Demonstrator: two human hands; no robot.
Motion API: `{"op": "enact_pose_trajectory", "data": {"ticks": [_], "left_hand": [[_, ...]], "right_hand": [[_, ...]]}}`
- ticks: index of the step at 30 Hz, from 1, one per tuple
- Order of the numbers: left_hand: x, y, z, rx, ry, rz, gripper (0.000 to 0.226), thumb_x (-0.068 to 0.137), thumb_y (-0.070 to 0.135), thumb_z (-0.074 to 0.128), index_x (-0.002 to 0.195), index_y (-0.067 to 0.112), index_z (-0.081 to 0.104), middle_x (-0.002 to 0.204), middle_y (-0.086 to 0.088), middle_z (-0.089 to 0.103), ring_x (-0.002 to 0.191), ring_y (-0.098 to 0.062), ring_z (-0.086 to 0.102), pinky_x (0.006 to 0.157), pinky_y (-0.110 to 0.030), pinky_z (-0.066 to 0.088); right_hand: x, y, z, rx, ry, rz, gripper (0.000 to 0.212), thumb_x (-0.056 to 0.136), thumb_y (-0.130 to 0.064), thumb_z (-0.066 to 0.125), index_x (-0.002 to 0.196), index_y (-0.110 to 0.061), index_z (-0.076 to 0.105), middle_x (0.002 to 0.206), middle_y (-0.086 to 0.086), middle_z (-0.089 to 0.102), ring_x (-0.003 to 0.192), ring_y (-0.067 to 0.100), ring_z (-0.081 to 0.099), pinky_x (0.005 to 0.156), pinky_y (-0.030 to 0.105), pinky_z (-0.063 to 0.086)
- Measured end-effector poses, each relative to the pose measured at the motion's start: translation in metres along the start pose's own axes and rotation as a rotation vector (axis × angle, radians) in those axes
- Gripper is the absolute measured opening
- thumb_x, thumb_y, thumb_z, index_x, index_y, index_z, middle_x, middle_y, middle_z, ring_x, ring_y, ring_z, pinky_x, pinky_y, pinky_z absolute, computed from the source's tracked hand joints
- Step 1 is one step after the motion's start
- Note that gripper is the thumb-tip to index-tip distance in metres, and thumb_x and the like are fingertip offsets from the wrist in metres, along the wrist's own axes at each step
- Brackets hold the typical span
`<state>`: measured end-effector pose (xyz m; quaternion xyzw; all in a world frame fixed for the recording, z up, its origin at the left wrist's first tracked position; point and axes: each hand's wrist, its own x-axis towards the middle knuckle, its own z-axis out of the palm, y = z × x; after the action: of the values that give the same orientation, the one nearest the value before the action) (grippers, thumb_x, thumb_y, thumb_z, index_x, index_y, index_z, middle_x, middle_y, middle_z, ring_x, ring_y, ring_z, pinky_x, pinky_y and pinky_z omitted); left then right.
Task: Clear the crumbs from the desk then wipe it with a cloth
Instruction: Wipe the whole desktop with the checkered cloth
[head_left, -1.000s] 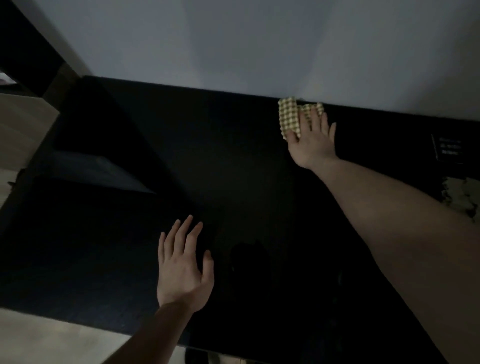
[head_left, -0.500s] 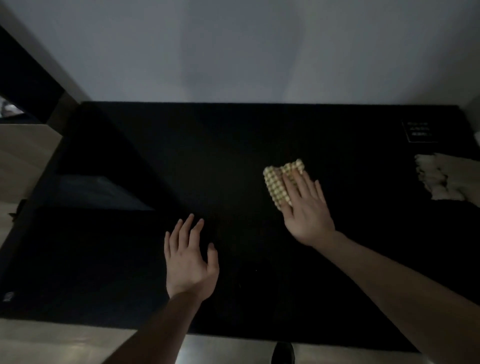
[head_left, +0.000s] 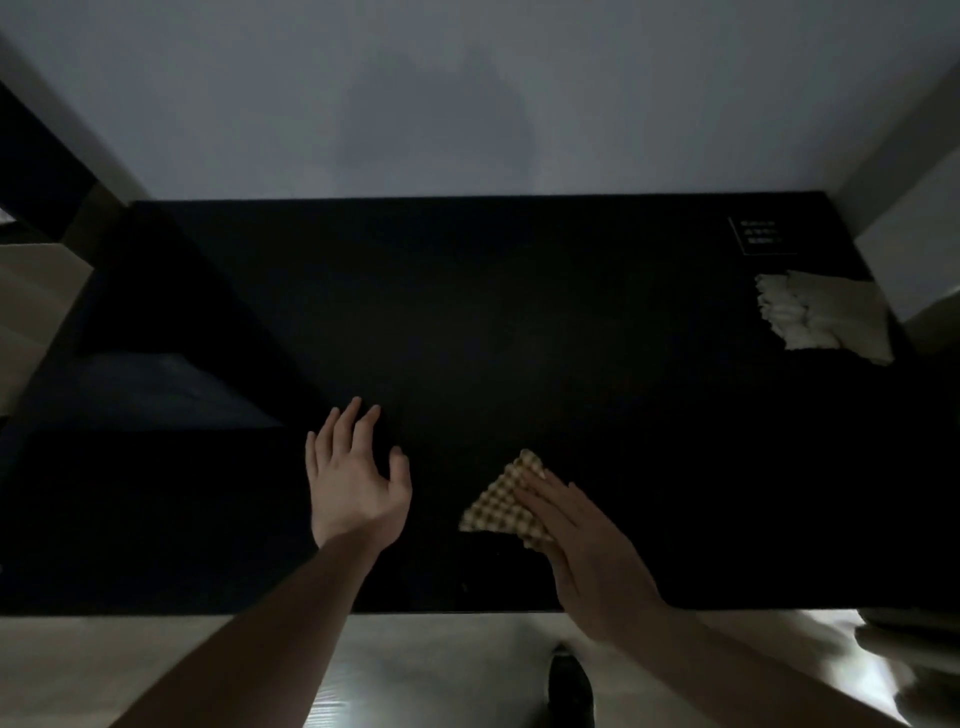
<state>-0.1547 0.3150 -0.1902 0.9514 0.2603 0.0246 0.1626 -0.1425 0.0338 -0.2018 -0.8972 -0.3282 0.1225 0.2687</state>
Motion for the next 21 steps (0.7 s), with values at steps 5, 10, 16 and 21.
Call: {"op": "enact_pose_trajectory", "data": {"ticks": [5, 10, 16, 21], "left_hand": [[0.002, -0.001, 0.004, -0.009, 0.035, 0.008, 0.063, 0.088, 0.046, 0.041, 0.147, 0.025, 0.043, 0.159, 0.004, 0.034, 0.151, -0.020, 0.021, 0.126, -0.046, 0.014], [0.001, 0.001, 0.005, -0.021, 0.044, 0.011, 0.062, 0.089, 0.046, 0.043, 0.148, 0.025, 0.041, 0.159, 0.004, 0.032, 0.152, -0.018, 0.018, 0.126, -0.046, 0.014], [0.003, 0.001, 0.006, -0.035, 0.065, 0.012, 0.062, 0.088, 0.043, 0.045, 0.146, 0.024, 0.044, 0.158, 0.004, 0.034, 0.151, -0.020, 0.021, 0.125, -0.047, 0.016], [0.003, 0.002, 0.004, -0.023, 0.043, 0.011, 0.062, 0.088, 0.044, 0.043, 0.147, 0.024, 0.043, 0.159, 0.004, 0.033, 0.152, -0.019, 0.020, 0.126, -0.046, 0.015]], "right_hand": [[0.087, 0.034, -0.047, 0.066, 0.193, 0.142, 0.051, 0.108, -0.018, 0.036, 0.159, -0.018, 0.039, 0.170, -0.004, 0.027, 0.158, 0.008, 0.020, 0.129, 0.034, 0.019], [0.192, 0.078, -0.090, -0.231, 0.071, 0.335, 0.060, 0.107, -0.025, 0.041, 0.164, -0.027, 0.021, 0.175, -0.004, 0.005, 0.161, 0.018, 0.004, 0.131, 0.047, 0.008], [0.189, 0.090, -0.072, -0.334, 0.009, 0.344, 0.064, 0.107, -0.035, 0.033, 0.165, -0.032, 0.007, 0.175, -0.005, -0.005, 0.161, 0.020, -0.007, 0.131, 0.050, -0.001], [0.099, 0.074, -0.058, -0.269, -0.036, 0.201, 0.067, 0.102, -0.032, 0.030, 0.166, -0.030, 0.011, 0.175, -0.008, -0.003, 0.161, 0.016, -0.004, 0.131, 0.046, 0.003]]}}
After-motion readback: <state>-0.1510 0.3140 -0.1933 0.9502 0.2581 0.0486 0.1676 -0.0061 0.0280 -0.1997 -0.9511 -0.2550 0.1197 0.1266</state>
